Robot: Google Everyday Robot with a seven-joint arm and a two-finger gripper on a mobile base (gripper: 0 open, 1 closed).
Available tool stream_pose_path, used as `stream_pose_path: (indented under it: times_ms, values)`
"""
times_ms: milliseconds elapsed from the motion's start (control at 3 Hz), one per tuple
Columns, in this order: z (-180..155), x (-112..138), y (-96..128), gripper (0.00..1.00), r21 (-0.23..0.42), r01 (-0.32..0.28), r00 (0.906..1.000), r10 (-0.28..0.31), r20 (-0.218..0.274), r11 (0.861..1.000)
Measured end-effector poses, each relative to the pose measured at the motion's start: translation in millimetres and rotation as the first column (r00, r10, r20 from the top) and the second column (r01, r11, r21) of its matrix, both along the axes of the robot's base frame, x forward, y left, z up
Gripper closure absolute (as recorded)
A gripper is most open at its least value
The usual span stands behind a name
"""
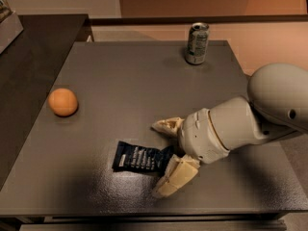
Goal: Move rxbar blueberry near 7up can
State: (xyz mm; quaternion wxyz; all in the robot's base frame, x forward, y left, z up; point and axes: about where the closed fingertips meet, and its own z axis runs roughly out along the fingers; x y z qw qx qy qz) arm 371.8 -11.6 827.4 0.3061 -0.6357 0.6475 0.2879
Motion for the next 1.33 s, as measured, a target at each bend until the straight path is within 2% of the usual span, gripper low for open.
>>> stream_pose_path:
  times_ms: [667,1000,1333]
  values:
    - [3,0,-1,0.64,0.031,0.006,0.9999,-0.006,0.01,1.0]
    - [7,4,-7,0.87,0.043,0.027,0.9993,-0.028,0.026,0.999]
    - [19,19,-22,1.0,0.054,0.081,0.9946,-0.084,0.061,0.995]
